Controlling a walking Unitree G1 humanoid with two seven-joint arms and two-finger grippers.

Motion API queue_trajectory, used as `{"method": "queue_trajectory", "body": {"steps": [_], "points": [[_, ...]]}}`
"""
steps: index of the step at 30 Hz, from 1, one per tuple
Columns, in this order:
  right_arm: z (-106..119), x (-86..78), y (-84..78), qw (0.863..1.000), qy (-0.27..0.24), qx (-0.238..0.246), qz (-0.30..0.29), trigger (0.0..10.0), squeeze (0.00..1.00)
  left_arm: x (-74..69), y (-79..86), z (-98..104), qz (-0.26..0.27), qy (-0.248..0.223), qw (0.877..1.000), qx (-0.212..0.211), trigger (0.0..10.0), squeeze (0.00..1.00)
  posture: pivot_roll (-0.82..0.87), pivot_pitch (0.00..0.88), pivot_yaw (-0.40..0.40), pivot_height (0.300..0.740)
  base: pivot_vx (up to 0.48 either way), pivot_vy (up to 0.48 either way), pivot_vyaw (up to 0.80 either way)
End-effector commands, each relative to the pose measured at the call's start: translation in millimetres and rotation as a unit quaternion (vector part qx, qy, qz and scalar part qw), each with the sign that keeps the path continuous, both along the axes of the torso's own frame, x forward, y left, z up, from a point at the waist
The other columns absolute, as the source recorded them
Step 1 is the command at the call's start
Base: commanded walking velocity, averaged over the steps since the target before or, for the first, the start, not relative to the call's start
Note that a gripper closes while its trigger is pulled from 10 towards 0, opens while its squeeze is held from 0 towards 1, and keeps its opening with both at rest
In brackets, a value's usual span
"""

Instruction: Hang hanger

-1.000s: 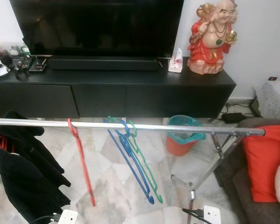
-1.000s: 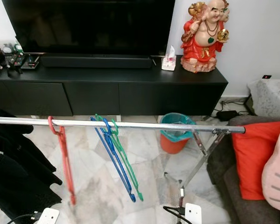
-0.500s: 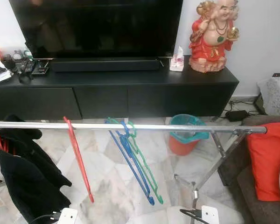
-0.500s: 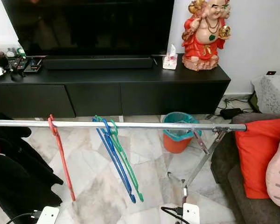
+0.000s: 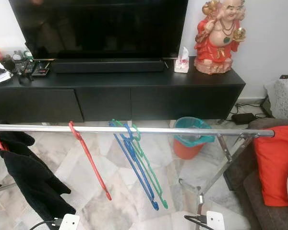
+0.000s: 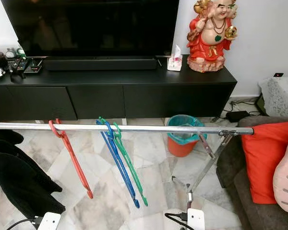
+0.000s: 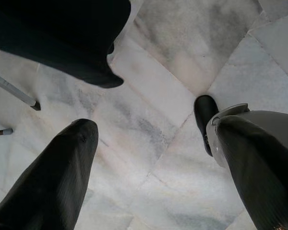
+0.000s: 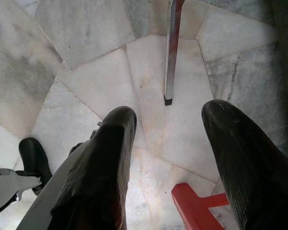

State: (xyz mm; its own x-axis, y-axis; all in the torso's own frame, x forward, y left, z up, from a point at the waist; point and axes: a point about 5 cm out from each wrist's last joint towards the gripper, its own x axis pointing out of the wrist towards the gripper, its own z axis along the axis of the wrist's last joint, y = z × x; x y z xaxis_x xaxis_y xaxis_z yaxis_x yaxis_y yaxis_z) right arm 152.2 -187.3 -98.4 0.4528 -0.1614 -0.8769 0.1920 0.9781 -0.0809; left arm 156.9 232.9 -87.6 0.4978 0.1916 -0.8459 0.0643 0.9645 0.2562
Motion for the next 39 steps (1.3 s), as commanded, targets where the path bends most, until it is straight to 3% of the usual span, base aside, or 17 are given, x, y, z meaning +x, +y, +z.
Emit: {"method": "queue_trajectory", "body": {"steps": [1, 24, 39], "points": [[-0.3, -1.0, -0.3, 1.000, -0.001, -0.004, 0.000, 10.0, 0.00, -2.9, 0.5, -1.3, 0.000, 0.010, 1.000, -0.001, 10.0, 0.00, -0.02, 0.000, -0.019, 0.740, 0.000, 0.000, 0.00], [-0.3, -1.1, -0.3, 1.000, 0.000, -0.004, -0.001, 10.0, 0.00, -2.5, 0.3, -1.2, 0.001, 0.009, 1.000, -0.003, 10.0, 0.00, -0.02, 0.000, -0.019, 0.740, 0.000, 0.000, 0.00], [-0.8, -2.8, -0.4, 1.000, 0.001, -0.013, 0.001, 10.0, 0.00, -2.1, 1.1, -0.8, 0.005, 0.005, 1.000, -0.008, 10.0, 0.00, -0.01, 0.000, -0.020, 0.740, -0.369, 0.000, 0.00]]}}
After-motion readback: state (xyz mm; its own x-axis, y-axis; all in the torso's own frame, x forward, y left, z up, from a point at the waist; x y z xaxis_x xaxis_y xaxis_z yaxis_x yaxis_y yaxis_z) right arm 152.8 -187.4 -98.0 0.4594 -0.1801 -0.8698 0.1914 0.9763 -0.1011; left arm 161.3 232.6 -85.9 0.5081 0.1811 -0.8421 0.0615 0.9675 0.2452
